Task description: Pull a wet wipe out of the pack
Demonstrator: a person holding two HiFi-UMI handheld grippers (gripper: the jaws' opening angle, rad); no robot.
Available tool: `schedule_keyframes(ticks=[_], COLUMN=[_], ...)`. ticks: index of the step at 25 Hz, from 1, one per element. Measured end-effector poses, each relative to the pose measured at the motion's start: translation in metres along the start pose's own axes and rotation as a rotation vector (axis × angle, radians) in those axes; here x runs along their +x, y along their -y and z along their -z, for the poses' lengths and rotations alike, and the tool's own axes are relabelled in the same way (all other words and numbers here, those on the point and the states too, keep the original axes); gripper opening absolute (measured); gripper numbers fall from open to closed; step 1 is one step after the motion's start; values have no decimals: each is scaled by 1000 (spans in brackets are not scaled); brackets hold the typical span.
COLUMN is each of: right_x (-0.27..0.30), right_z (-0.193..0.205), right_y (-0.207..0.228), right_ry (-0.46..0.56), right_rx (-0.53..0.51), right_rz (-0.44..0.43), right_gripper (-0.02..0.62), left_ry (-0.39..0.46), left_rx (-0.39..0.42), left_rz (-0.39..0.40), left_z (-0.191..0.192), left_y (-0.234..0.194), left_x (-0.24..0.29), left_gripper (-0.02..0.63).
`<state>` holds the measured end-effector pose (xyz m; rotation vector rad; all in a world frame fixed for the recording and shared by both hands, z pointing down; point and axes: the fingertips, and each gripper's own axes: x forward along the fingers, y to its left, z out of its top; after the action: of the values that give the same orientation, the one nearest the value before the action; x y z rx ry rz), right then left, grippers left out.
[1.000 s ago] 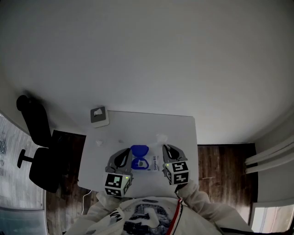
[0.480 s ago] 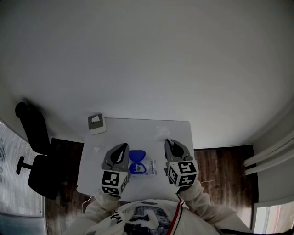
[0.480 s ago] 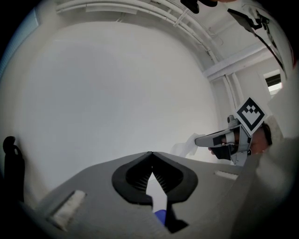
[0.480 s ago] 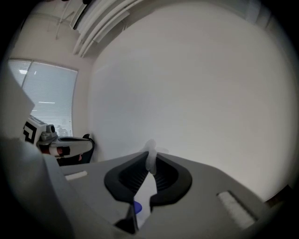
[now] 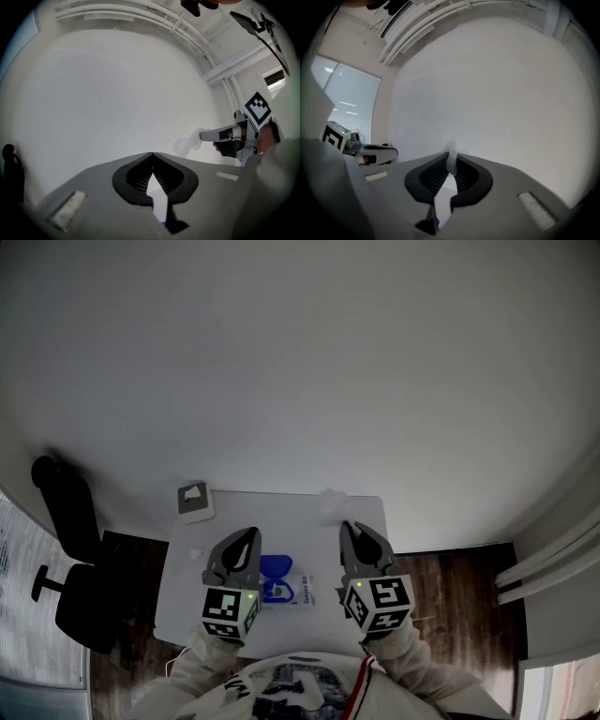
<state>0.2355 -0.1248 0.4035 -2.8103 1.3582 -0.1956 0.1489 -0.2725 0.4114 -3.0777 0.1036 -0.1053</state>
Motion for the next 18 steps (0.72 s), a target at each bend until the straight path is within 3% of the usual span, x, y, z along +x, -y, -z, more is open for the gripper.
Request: schedule_keyframes(ticks=[8, 18], right_x=[-14, -39], right_z=[14, 10], right_y=[22, 20], right_ry=[-32, 18], right_rx=[27, 54], right_rz=[-35, -87], right_gripper=[18, 15], left_ry=[-44, -64], left_rx=[-2, 13], left_rz=[-28, -62], left_z=[12, 15], left_y=[30, 56], left_x=[4, -17], left_gripper=[5, 5])
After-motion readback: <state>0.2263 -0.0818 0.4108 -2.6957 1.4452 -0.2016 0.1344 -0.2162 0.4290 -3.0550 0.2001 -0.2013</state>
